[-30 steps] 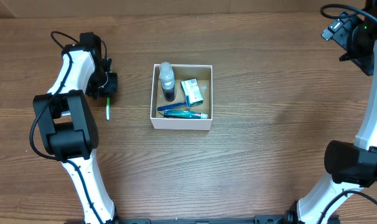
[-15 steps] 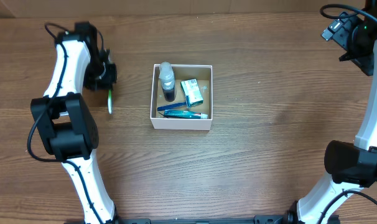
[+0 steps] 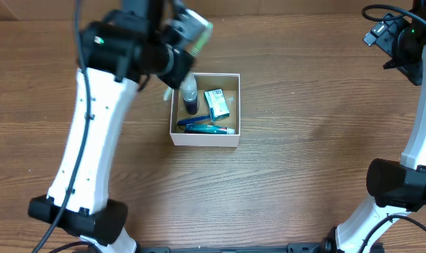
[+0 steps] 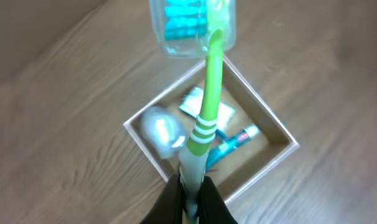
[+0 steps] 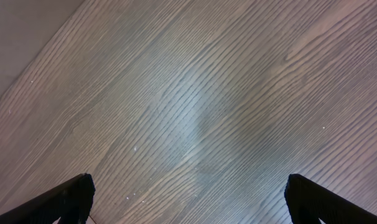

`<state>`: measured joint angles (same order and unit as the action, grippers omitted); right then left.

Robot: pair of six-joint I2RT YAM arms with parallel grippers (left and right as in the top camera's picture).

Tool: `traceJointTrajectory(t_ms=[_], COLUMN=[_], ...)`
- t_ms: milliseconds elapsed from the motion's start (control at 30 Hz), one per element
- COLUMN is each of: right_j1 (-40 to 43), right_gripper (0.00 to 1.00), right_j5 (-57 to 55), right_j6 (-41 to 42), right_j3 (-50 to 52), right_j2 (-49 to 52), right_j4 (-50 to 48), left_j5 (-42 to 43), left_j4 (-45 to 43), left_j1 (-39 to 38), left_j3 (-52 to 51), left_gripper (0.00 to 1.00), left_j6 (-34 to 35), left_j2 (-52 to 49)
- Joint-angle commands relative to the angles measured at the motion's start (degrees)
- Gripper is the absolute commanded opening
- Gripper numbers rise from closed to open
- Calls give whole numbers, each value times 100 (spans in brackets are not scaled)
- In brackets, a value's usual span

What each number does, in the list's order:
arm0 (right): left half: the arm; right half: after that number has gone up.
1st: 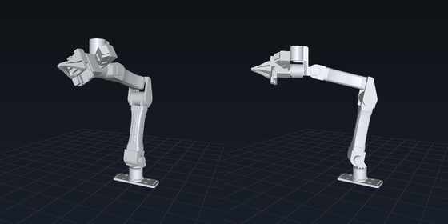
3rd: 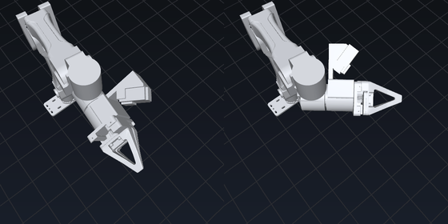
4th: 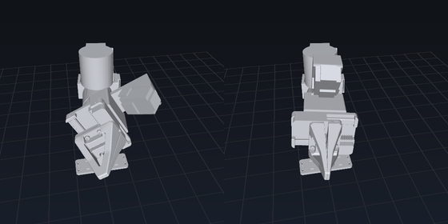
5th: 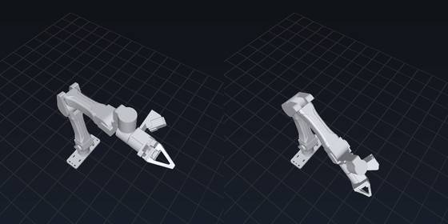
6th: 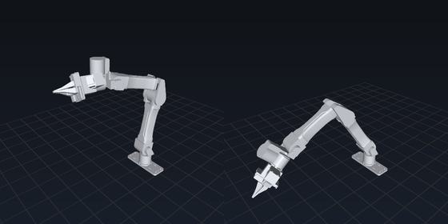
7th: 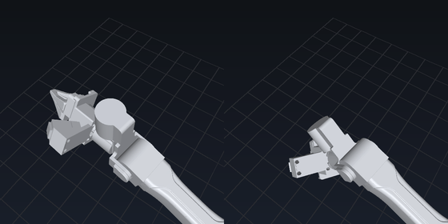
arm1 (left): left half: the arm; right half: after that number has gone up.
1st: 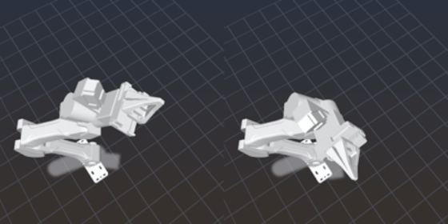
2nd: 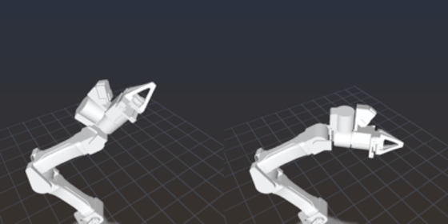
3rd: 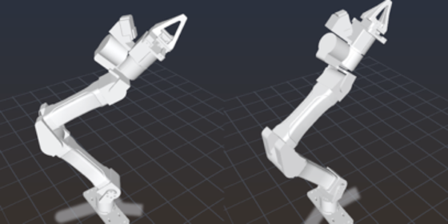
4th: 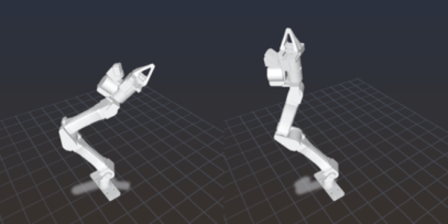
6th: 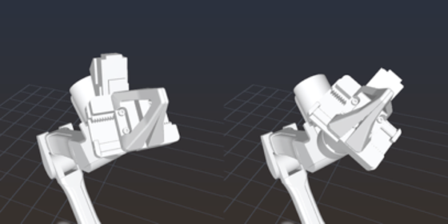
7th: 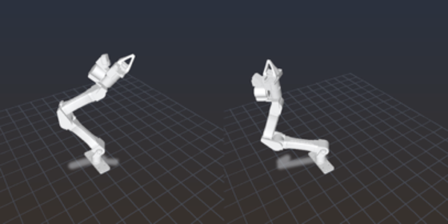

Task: Pack container
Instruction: 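Lift the toothbrush with the left gripper and lower it into the box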

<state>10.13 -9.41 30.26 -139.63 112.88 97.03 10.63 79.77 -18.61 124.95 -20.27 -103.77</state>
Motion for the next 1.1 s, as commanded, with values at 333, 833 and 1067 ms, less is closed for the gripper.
traceJointTrajectory(t_ms=[333,833,1067], right_j1=[17,17,17], right_gripper=[100,100,100], right_j5=[-35,-35,-35], right_j6=[42,42,42], right_j3=[-24,-24,-24], right_j2=[-57,-57,-57], right_j4=[-26,-26,-26], left_j5=[-308,-160,-105], left_j4=[-608,-2002,-2472], left_j1=[-490,-509,-520], left_j3=[-1753,-3029,-3464], left_gripper=[4,4,4], left_j6=[-2155,-2778,-2780], left_j2=[-251,-306,-376])
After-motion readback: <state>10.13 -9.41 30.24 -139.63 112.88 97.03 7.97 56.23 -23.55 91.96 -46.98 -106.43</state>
